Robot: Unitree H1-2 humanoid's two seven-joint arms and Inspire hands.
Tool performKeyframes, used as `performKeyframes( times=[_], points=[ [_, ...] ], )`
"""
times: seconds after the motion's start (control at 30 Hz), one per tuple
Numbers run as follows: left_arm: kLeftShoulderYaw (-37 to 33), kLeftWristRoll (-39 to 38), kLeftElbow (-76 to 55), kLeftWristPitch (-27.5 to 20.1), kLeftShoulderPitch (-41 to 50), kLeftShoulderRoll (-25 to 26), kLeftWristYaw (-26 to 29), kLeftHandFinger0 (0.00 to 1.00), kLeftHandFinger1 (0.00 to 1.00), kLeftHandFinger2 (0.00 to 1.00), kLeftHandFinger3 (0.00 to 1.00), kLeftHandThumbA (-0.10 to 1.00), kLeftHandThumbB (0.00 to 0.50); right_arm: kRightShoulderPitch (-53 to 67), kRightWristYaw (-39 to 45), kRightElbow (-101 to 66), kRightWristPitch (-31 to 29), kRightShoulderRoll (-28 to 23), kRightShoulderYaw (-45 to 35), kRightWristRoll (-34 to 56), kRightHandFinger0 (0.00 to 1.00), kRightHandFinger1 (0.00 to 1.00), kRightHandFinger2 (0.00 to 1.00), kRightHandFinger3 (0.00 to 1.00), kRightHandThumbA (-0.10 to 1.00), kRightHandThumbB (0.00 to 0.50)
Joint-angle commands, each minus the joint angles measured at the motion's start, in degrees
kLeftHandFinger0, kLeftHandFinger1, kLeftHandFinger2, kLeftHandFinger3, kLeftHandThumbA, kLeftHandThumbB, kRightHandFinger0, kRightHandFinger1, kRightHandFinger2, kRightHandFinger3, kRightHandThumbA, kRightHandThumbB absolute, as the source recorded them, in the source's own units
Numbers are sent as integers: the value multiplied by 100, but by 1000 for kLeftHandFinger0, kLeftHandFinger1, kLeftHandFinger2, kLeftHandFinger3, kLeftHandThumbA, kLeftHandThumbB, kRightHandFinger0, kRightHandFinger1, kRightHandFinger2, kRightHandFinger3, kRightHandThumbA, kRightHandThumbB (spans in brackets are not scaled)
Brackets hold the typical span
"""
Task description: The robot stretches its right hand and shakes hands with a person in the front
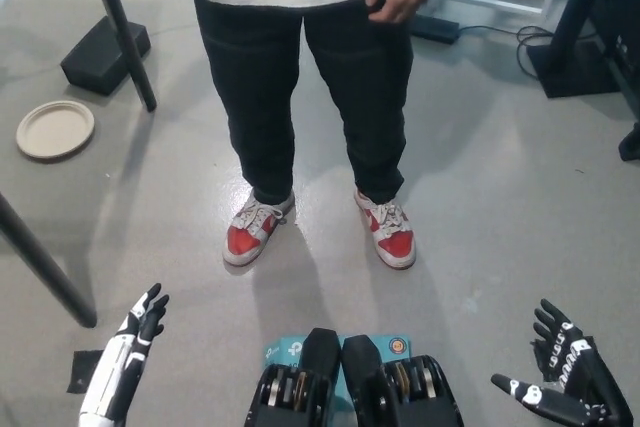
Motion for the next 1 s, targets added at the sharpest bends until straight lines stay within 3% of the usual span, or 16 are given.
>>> performKeyframes(
  times=[0.0, 0.37, 0.5, 0.97],
  points=[
    [-18, -69, -144, -328, 47, 98, -84, 1000, 1000, 1000, 1000, 1000, 154, -5, 183, 14, -878, -23, 2, 577, 1000, 1000, 1000, 1000, 1000, 219],
    [1, -2, -100, -372, 71, 107, -30, 1000, 1000, 1000, 1000, 1000, 133, -22, 137, 130, -1091, -138, 175, 683, 1000, 1000, 1000, 1000, 1000, 209],
    [2, -1, -159, -390, 114, 97, -23, 1000, 1000, 1000, 1000, 1000, 78, 2, 84, 99, -1049, -164, 223, 644, 1000, 1000, 1000, 1000, 1000, 205],
    [18, 7, -178, -223, 110, 94, -18, 1000, 1000, 1000, 1000, 1000, 118, -26, 35, 84, -951, -203, 296, 743, 1000, 1000, 1000, 1000, 1000, 215]
  ],
)
